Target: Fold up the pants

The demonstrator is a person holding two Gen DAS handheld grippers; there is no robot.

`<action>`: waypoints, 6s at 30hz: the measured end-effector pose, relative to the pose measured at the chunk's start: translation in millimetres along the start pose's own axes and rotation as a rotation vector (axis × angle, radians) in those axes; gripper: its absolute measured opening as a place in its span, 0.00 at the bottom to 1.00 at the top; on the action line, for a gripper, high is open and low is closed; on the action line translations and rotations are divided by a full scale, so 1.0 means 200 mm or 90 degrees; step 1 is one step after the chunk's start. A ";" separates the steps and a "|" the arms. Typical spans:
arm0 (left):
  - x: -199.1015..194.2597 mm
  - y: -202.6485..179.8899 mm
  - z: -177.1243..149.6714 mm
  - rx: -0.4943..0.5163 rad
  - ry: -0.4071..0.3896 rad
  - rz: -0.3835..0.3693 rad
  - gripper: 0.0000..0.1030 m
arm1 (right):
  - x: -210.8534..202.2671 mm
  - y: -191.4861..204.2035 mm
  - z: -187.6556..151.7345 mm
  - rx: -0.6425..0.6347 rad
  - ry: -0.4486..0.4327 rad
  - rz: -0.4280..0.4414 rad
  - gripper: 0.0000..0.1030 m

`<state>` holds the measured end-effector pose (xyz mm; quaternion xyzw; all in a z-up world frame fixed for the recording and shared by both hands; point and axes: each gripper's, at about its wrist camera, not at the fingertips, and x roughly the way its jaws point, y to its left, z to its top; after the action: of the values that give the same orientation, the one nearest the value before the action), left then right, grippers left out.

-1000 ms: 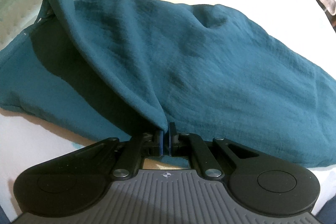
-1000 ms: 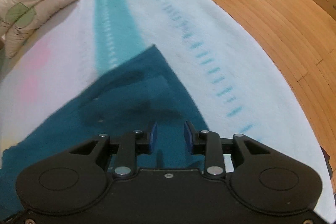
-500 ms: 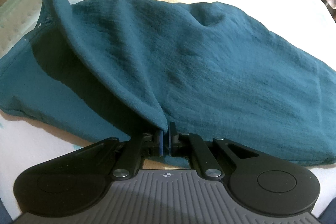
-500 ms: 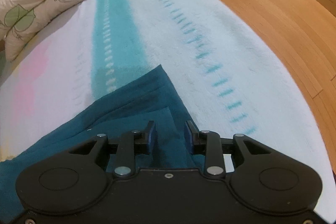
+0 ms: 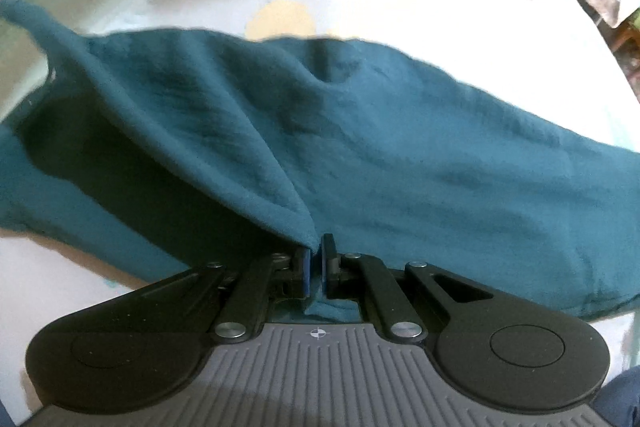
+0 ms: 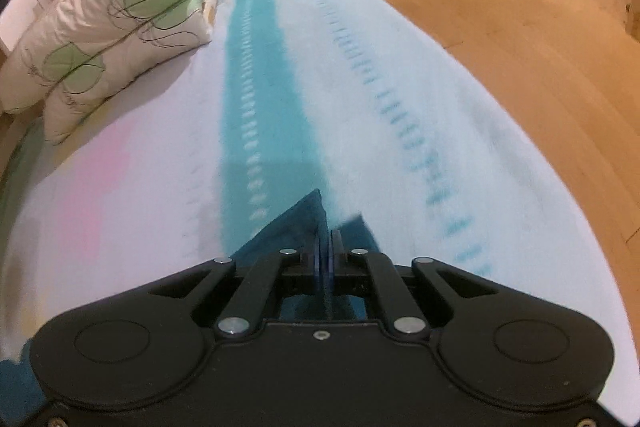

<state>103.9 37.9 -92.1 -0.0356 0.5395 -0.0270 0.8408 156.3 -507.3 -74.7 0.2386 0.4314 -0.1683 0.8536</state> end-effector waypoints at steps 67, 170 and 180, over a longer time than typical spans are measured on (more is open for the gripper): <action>-0.15 0.17 -0.21 0.075 0.030 -0.036 0.10 | -0.38 0.63 -0.61 -0.147 0.123 0.048 0.52; 0.12 1.05 0.16 -0.027 -0.031 0.068 0.10 | 0.17 2.27 -1.07 -0.565 0.159 0.357 0.33; 0.12 1.04 0.17 -0.031 -0.032 0.078 0.10 | 0.14 2.19 -1.18 -0.586 0.173 0.374 0.27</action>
<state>146.2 243.4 -119.0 -0.0235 0.5202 0.0381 0.8529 233.6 -16.3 -104.2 -0.0289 0.4821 0.3145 0.8172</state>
